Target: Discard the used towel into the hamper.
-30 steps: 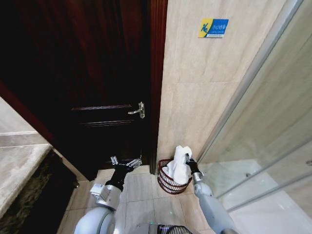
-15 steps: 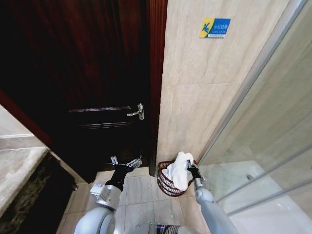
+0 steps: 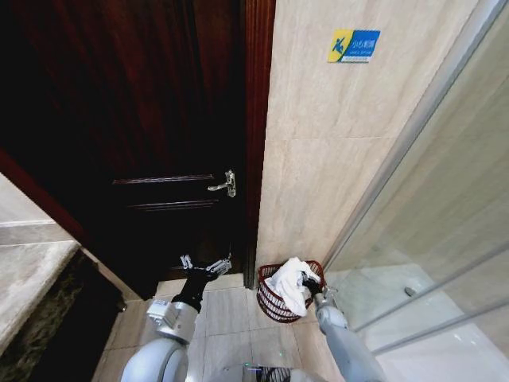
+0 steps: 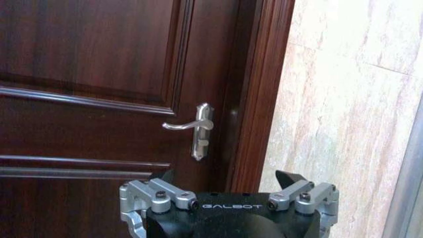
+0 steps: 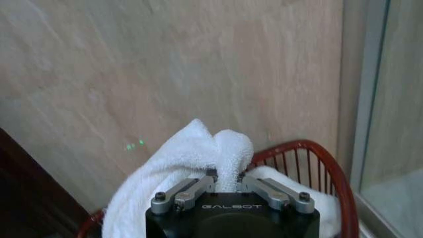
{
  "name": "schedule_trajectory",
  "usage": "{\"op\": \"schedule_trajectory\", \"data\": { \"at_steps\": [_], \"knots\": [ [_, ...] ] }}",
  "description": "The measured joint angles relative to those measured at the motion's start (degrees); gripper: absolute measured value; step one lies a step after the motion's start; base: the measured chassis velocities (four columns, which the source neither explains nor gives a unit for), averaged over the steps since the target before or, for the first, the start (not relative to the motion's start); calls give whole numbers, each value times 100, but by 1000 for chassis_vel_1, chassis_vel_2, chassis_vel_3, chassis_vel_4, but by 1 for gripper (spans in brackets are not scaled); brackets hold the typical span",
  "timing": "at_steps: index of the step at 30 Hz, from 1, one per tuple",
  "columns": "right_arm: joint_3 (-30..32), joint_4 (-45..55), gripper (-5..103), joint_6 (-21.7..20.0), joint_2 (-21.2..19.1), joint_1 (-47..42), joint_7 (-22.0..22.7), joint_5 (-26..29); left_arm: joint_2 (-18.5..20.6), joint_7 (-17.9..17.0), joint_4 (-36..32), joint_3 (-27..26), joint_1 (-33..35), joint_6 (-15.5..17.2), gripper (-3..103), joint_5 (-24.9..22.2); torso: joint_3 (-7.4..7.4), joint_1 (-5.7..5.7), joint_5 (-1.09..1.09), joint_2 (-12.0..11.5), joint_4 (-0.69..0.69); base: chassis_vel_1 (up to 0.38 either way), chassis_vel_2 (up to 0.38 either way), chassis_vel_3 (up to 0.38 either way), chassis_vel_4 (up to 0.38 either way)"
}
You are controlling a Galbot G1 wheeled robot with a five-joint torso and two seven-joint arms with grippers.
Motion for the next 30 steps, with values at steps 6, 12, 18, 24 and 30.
{"op": "schedule_trajectory", "data": {
  "at_steps": [6,12,18,24,30],
  "knots": [
    [56,-891,7,165,64,487,-109,-354,0,0,0,0,0,0,100,0,0,0,-1,0,-2,0,0,0,0],
    [137,-1528,7,885,374,875,219,-895,0,0,0,0,0,0,100,0,0,0,2,0,3,0,0,0,0],
    [117,-1208,7,192,329,697,335,-1316,0,0,0,0,0,0,100,0,0,0,0,0,0,0,0,0,0],
    [250,-1742,7,113,384,929,501,-1859,0,0,0,0,0,0,100,0,0,0,-1,0,1,0,0,0,0],
    [259,-1787,7,83,404,854,362,-1575,0,0,0,0,0,0,100,0,0,0,-2,0,0,0,0,0,0]
  ]
}}
